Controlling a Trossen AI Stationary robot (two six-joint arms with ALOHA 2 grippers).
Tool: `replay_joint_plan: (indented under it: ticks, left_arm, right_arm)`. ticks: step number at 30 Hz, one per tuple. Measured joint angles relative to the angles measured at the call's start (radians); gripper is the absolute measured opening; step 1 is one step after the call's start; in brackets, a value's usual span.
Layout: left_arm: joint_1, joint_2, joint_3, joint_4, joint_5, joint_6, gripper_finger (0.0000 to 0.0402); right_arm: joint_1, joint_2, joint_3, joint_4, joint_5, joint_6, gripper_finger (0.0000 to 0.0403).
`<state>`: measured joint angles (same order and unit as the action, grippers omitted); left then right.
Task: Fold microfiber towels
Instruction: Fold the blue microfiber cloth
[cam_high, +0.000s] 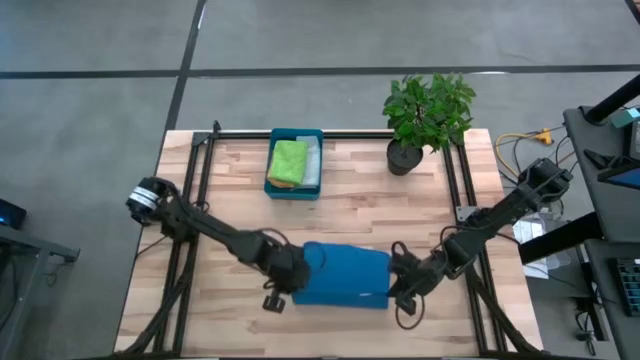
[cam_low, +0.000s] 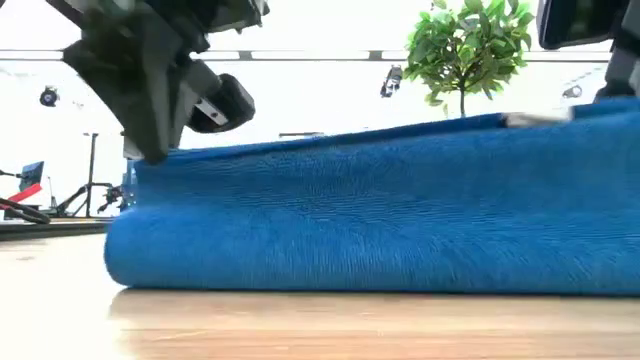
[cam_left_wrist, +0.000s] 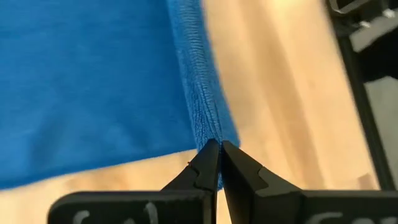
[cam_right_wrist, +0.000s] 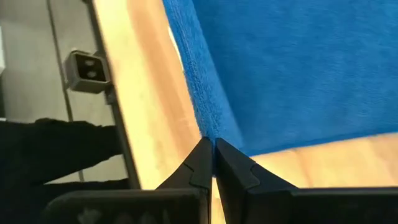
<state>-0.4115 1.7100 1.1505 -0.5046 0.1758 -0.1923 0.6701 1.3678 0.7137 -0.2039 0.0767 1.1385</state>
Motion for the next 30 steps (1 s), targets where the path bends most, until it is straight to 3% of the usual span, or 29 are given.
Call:
replay_joint_plan:
  ticks: [10,22,30]
  left_arm:
    - [0.154,-0.074,-0.076,0.046,-0.001,0.071,0.0000]
    - [0.242,-0.062,-0.079,0.064,-0.019,0.153,0.0000]
    - [0.255,-0.017,-0.079,0.097,-0.053,0.149,0.0000]
  right_arm:
    - [-0.074,-0.024,-0.079,-0.009,-0.036,0.024,0.0008]
    - [-0.200,-0.148,-0.140,-0.080,-0.067,-0.015,0.0008]
    - [-0.262,-0.142,-0.151,-0.090,-0.107,-0.021,0.0008]
